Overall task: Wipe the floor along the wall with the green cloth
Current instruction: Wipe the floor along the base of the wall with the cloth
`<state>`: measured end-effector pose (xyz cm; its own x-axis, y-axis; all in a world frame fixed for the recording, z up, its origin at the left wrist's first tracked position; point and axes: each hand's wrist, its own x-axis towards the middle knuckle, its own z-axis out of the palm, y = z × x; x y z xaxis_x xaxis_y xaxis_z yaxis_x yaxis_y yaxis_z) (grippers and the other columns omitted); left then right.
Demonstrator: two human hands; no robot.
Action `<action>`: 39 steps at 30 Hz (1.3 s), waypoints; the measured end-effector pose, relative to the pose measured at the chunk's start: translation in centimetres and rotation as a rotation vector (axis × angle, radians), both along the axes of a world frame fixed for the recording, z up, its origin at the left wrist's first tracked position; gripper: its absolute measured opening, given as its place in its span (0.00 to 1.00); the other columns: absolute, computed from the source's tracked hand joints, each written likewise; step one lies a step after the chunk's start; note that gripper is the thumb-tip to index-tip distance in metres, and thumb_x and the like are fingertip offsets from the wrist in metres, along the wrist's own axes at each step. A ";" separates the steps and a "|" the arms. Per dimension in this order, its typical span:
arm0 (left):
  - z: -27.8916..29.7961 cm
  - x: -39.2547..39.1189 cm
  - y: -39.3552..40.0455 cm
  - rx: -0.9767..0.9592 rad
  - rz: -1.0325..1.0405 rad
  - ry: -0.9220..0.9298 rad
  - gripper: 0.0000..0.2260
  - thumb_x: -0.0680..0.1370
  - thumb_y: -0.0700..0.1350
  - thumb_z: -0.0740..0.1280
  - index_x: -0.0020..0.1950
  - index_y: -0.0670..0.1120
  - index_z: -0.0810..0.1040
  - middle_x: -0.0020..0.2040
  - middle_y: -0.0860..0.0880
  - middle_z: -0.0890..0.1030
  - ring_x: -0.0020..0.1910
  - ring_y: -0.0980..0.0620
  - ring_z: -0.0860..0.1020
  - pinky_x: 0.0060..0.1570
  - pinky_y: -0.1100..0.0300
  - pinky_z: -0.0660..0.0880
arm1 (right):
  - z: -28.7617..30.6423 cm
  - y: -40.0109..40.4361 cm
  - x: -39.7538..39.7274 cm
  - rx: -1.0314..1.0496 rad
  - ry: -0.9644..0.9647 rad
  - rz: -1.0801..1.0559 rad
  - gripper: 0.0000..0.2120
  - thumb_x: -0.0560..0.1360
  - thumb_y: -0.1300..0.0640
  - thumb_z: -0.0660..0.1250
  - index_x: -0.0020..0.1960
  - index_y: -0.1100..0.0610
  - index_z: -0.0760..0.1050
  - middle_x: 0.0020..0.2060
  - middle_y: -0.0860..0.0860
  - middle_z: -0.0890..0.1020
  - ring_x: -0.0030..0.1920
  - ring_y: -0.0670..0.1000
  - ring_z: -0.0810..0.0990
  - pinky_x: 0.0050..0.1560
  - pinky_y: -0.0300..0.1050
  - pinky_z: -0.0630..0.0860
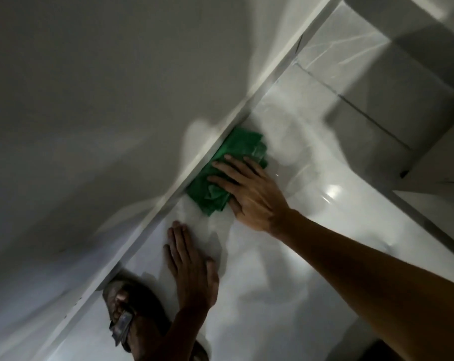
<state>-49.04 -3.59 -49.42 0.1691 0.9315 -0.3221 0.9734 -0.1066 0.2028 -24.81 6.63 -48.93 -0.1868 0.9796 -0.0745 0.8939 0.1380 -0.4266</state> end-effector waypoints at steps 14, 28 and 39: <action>-0.7 -0.4 0.4 0.020 -0.031 -0.019 0.45 0.85 0.67 0.40 0.88 0.32 0.53 0.90 0.33 0.53 0.90 0.32 0.52 0.88 0.33 0.49 | -0.3 -1.9 -4.1 -0.014 0.074 -0.036 0.31 0.85 0.30 0.53 0.81 0.44 0.72 0.88 0.49 0.61 0.89 0.55 0.54 0.89 0.61 0.48; -0.7 -1.5 0.5 -0.014 -0.098 0.087 0.47 0.75 0.55 0.59 0.88 0.32 0.52 0.90 0.33 0.52 0.90 0.31 0.51 0.86 0.29 0.51 | -0.1 -0.6 -0.8 0.019 -0.016 0.003 0.24 0.89 0.40 0.56 0.82 0.47 0.71 0.86 0.52 0.66 0.87 0.59 0.62 0.87 0.66 0.59; -1.5 -0.6 0.0 0.005 -0.079 0.159 0.44 0.82 0.62 0.53 0.88 0.31 0.53 0.89 0.29 0.54 0.89 0.29 0.54 0.85 0.26 0.52 | 1.3 -1.8 -7.6 -0.041 0.178 -0.222 0.23 0.85 0.46 0.64 0.77 0.53 0.77 0.82 0.55 0.72 0.87 0.60 0.62 0.86 0.67 0.59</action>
